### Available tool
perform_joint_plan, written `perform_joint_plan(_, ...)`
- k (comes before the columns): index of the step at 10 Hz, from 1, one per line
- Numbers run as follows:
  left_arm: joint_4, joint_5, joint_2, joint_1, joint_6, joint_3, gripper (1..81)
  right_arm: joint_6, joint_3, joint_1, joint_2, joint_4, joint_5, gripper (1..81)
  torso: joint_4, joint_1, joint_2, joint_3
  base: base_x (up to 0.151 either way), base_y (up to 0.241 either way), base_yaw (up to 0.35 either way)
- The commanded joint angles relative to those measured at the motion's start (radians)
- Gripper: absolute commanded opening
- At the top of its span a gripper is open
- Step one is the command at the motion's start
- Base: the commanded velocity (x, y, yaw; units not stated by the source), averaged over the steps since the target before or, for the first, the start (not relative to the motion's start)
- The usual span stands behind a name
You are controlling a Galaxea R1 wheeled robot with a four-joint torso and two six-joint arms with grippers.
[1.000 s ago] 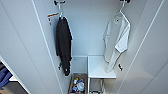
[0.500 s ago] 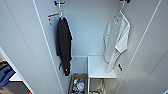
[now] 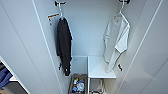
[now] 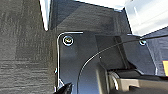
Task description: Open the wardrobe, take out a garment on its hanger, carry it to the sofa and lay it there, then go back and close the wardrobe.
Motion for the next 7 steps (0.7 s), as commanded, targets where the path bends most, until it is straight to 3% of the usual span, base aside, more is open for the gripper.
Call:
perform_joint_plan(1, 0.023, 0.172, 0.167, 0.017, 0.000, -0.204, 81.1, 0.006, -0.198, -0.080, 0.148, -0.097, -0.028, 81.1, 0.000, 0.000, 0.000, 0.000, 0.000, 0.000, 0.000)
perform_joint_plan(5, 0.137, 0.232, 0.294, 0.014, 0.004, -0.359, 81.1, 0.003, -0.537, -0.106, 0.415, -0.217, -0.089, 81.1, 0.000, 0.000, -0.001, 0.001, 0.000, 0.000, 0.000)
perform_joint_plan(7, 0.141, 0.234, 0.330, 0.014, 0.004, -0.394, 81.1, 0.003, -0.601, -0.122, 0.492, -0.217, -0.091, 81.1, 0.000, -0.001, -0.001, 0.001, 0.000, 0.000, 0.000)
